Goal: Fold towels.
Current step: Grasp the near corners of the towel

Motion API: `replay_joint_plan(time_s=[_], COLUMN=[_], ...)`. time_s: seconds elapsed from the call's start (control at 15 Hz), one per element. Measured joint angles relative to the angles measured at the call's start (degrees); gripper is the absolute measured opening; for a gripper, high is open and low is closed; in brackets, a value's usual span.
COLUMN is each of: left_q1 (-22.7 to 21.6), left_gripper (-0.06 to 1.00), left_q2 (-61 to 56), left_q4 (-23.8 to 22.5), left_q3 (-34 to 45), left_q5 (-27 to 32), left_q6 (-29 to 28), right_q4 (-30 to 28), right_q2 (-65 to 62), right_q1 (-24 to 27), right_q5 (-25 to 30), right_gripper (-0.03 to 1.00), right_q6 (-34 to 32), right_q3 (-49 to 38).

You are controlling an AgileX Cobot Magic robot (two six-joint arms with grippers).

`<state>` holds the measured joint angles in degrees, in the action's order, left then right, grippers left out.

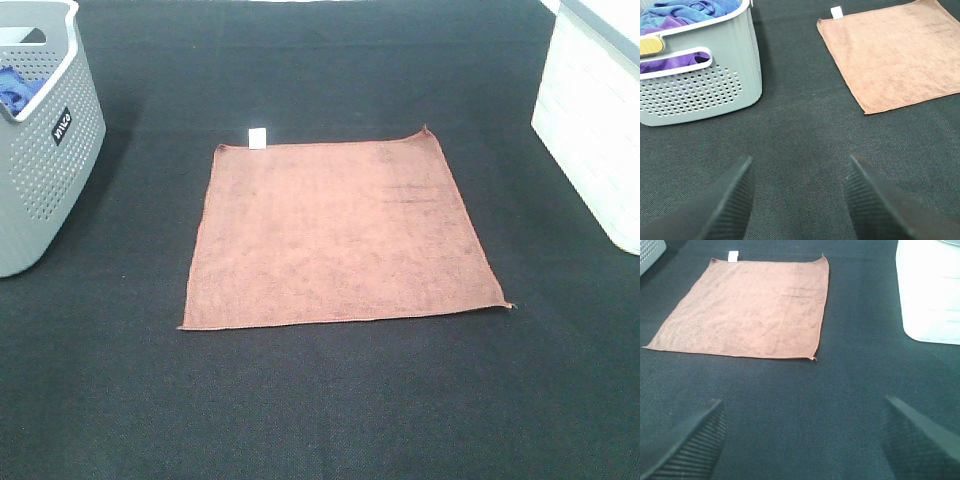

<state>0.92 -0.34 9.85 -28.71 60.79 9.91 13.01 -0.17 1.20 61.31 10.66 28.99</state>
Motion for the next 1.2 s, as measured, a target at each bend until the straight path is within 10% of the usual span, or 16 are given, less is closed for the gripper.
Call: replay_joint_plan(time_s=[1.2], left_q1=[0.00], left_gripper=[0.53], left_q2=[0.00], left_q4=[0.00], left_q3=[0.00], left_q5=[0.00], left_q6=[0.00], right_q4=[0.11], right_q2=[0.00], right_q1=[0.00], right_q5=[0.00], right_gripper=[0.79], right_q6=[0.00], right_q3=[0.00])
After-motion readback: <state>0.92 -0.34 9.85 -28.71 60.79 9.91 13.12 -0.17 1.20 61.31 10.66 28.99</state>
